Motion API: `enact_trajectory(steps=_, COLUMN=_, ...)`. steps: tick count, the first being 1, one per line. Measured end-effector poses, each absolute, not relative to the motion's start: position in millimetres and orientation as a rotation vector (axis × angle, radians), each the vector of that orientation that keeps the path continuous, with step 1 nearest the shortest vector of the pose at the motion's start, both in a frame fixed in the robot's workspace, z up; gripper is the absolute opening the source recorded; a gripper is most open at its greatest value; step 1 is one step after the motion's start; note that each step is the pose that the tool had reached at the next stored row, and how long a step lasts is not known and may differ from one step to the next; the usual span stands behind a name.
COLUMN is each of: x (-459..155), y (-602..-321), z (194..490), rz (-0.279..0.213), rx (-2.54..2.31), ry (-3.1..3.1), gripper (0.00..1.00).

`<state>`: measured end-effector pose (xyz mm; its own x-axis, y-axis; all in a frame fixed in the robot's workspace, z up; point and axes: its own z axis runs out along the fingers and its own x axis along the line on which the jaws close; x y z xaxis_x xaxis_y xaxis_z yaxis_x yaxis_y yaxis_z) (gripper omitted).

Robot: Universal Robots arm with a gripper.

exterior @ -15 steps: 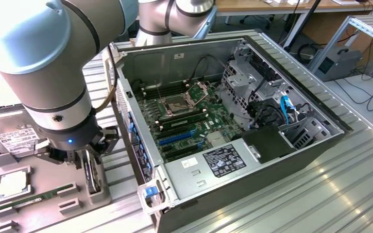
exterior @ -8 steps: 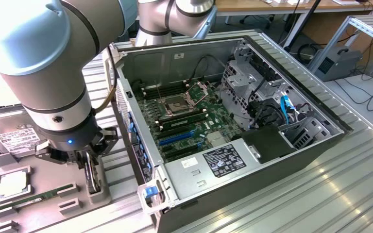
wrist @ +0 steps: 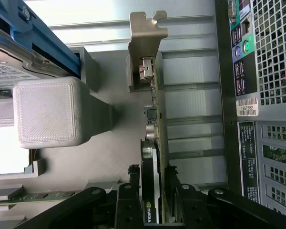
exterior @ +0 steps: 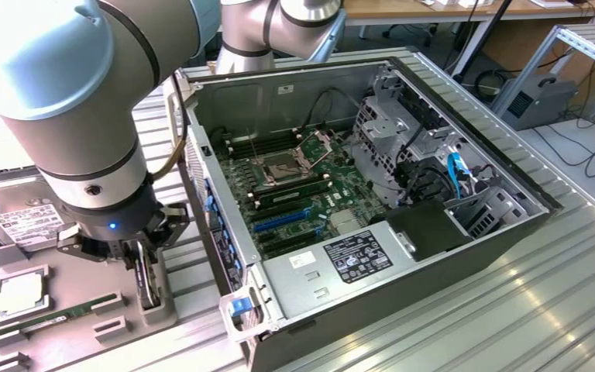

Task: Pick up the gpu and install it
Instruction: 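Pick up the gpu and move the gpu toward the slot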

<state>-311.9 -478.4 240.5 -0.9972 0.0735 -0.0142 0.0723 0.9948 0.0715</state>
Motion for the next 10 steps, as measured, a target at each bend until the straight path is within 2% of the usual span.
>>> enact_trajectory(steps=3, x=-311.9, y=-478.4, z=240.5, rz=0.111, rx=0.114, ry=3.121, gripper=0.33)
enact_trajectory(steps=4, x=-311.9, y=-478.4, z=240.5, rz=0.111, rx=0.114, ry=3.121, gripper=0.27)
enact_trajectory(steps=10, x=-311.9, y=-478.4, z=240.5, rz=0.111, rx=0.114, ry=3.121, gripper=0.27)
